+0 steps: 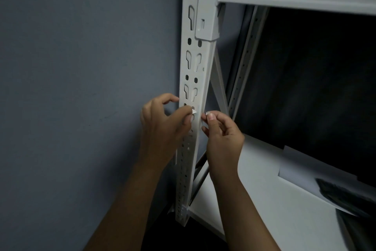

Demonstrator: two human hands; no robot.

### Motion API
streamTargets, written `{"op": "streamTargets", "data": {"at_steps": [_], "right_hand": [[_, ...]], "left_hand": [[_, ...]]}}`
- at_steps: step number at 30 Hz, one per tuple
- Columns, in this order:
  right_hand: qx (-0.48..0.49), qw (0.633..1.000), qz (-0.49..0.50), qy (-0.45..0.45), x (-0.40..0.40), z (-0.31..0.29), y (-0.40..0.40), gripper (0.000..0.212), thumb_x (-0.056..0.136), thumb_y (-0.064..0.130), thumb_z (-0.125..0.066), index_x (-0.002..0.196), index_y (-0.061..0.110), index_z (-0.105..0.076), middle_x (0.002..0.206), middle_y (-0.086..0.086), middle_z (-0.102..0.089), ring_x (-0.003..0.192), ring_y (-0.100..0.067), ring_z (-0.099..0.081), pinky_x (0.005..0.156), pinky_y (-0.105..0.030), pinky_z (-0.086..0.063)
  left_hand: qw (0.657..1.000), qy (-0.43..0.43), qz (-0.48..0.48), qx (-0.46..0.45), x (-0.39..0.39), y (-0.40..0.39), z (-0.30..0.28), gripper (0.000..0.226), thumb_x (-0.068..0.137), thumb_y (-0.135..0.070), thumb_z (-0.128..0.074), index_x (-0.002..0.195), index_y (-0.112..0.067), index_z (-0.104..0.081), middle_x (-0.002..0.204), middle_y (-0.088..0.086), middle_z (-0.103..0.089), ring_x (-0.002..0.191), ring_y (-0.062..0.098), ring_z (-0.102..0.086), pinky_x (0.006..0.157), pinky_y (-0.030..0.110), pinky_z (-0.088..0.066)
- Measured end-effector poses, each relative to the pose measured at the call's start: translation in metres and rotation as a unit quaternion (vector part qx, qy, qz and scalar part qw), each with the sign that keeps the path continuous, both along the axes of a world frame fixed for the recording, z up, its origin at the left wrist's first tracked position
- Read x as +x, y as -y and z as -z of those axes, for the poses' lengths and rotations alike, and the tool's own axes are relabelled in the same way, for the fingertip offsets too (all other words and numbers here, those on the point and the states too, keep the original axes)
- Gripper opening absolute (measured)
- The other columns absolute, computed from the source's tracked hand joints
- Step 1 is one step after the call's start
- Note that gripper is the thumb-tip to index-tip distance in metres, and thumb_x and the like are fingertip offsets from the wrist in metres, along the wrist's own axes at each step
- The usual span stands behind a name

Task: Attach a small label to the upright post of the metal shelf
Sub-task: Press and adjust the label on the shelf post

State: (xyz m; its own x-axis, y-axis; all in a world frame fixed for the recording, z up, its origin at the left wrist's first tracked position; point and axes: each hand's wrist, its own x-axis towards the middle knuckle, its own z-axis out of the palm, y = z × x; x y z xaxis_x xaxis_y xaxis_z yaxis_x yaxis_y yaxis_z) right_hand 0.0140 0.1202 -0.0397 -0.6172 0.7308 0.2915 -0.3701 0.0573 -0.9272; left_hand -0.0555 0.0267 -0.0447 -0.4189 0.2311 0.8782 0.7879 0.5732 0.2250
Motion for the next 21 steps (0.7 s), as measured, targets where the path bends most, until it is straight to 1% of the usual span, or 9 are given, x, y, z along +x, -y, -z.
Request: {"op": "streamTargets", "data": {"at_steps": [2,4,6,9,11,13,16,18,21], "right_hand": [[-0.001,1.0,-0.001,-0.001,0.0,0.0,0.0,0.018,0.093,0.006,-0.057,0.086,0.018,-0.068,0.076,0.017,-0.07,0.08,-0.003,-0.066,0.075,-0.02,-0.056],[0.0,1.0,0.0,-0.003,0.0,0.0,0.0,0.019,0.093,0.006,-0.057,0.085,0.019,-0.069,0.076,0.017,-0.069,0.081,-0.003,-0.066,0.074,-0.019,-0.056],[0.002,1.0,0.003,0.0,0.0,0.0,0.0,0.02,0.093,0.006,-0.057,0.084,0.02,-0.068,0.075,0.019,-0.069,0.08,-0.001,-0.066,0.074,-0.018,-0.055],[-0.003,1.0,0.006,-0.002,-0.001,-0.001,-0.001,0.019,0.093,0.006,-0.057,0.085,0.019,-0.068,0.074,0.018,-0.069,0.08,-0.001,-0.066,0.072,-0.015,-0.054],[-0.002,1.0,0.01,0.0,-0.001,-0.001,0.0,0.019,0.093,0.007,-0.058,0.084,0.02,-0.068,0.074,0.021,-0.068,0.08,0.001,-0.066,0.07,-0.012,-0.052],[0.006,1.0,0.022,0.001,-0.002,-0.002,0.002,0.019,0.092,0.009,-0.059,0.084,0.023,-0.067,0.074,0.022,-0.068,0.08,0.001,-0.066,0.069,-0.013,-0.052],[0.057,0.997,0.045,-0.006,0.001,-0.005,0.007,0.017,0.091,0.014,-0.062,0.086,0.029,-0.068,0.084,0.01,-0.07,0.084,-0.006,-0.066,0.075,-0.019,-0.055],[0.08,0.996,0.028,-0.01,0.006,-0.012,0.01,0.017,0.09,0.014,-0.062,0.089,0.03,-0.068,0.091,0.002,-0.07,0.086,-0.008,-0.066,0.078,-0.02,-0.055],[0.039,0.999,-0.034,-0.014,0.018,-0.026,0.016,0.018,0.089,0.009,-0.062,0.088,0.025,-0.07,0.085,0.005,-0.071,0.081,-0.005,-0.067,0.076,-0.02,-0.056]], "left_hand": [[1.0,0.025,-0.009,0.011,0.0,0.001,0.0,0.015,0.084,-0.033,-0.053,0.09,-0.023,-0.062,0.112,0.0,-0.036,0.099,0.023,-0.035,0.072,0.032,-0.037],[0.996,0.069,-0.011,0.059,0.001,0.005,-0.002,0.021,0.084,-0.032,-0.052,0.087,-0.018,-0.068,0.112,-0.001,-0.035,0.1,0.021,-0.034,0.075,0.021,-0.031],[0.994,0.075,-0.009,0.08,0.002,0.009,-0.004,0.021,0.083,-0.029,-0.054,0.085,-0.015,-0.07,0.112,-0.002,-0.036,0.1,0.019,-0.034,0.075,0.012,-0.026],[0.996,0.063,0.008,0.068,0.004,0.006,-0.009,0.015,0.084,-0.025,-0.059,0.084,-0.015,-0.07,0.11,-0.003,-0.037,0.099,0.017,-0.035,0.076,0.008,-0.028],[0.992,0.09,0.018,0.084,0.006,0.004,-0.011,0.011,0.085,-0.023,-0.061,0.085,-0.017,-0.07,0.108,-0.007,-0.038,0.098,0.01,-0.034,0.075,0.008,-0.03],[0.985,0.126,0.036,0.112,0.007,0.005,-0.013,0.006,0.087,-0.019,-0.062,0.085,-0.017,-0.067,0.102,-0.011,-0.041,0.098,0.006,-0.036,0.076,0.01,-0.034],[0.961,0.198,0.101,0.167,0.012,0.007,-0.021,0.009,0.09,-0.016,-0.059,0.084,-0.023,-0.061,0.093,-0.014,-0.05,0.091,0.006,-0.051,0.076,0.011,-0.041],[0.934,0.259,0.147,0.199,0.019,0.009,-0.028,0.016,0.091,-0.014,-0.059,0.081,-0.027,-0.059,0.087,-0.013,-0.058,0.079,0.002,-0.057,0.069,0.01,-0.044],[0.897,0.326,0.193,0.227,0.034,0.015,-0.037,0.023,0.091,-0.012,-0.059,0.079,-0.031,-0.058,0.077,-0.009,-0.063,0.07,-0.001,-0.06,0.063,0.009,-0.044]]}}
